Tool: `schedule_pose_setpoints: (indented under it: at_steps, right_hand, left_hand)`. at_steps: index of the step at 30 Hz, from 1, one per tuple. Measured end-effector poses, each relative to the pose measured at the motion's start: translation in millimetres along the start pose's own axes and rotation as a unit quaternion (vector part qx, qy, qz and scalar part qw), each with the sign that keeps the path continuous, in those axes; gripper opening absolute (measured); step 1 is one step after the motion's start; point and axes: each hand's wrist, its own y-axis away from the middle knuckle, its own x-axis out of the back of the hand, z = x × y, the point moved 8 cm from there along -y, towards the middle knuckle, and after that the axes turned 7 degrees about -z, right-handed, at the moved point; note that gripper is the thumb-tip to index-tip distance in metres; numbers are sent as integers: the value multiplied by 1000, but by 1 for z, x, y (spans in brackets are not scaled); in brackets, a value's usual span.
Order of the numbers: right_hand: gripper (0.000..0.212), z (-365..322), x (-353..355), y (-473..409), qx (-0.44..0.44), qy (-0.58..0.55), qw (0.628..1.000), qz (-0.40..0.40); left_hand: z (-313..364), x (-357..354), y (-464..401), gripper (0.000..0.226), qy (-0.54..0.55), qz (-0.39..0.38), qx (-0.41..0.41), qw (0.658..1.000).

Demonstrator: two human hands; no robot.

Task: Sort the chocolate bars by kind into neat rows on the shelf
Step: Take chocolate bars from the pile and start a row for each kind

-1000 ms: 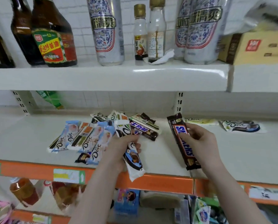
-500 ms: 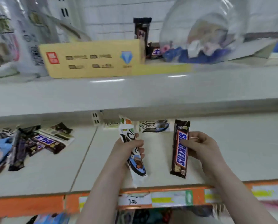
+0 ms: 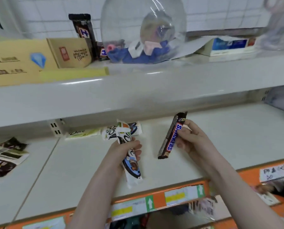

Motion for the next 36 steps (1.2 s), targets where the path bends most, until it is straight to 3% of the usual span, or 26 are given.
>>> schedule_pose_setpoints:
  at_steps: [4,10,14,17,22,26,30,36]
  right_hand:
    - [52,4,21,-3,-43,-111,993,-19]
    - [51,-14,65,-8,-69,-46,995,-46]
    - [59,-34,100,-5,-101,-32,988,-117]
    - [40,-42,119,-1,-134,2,980,-148]
    - [49,-43,138,2,-169,21,970,-173]
    - [40,-42,147,-6,-157,53,980,-114]
    - [27,-38,151,-13,-117,50,992,-23]
    - [16,-28,134,-19,-138,120,983,-5]
  left_hand:
    - [-11,-26,-6,8,0,-8,7,1000]
    - [-20,-70,-19,14,17,15,-1,1000]
    - [-30,-104,-26,11,39,54,-23,998]
    - [-35,-131,-28,8,15,55,-37,998]
    - [-38,-148,-26,10,-9,70,-23,997]
    - [-39,-147,-24,19,-30,76,-8,997]
    - [-38,-153,-26,17,-51,30,4,998]
    - [-37,-146,-25,13,-24,11,4,1000]
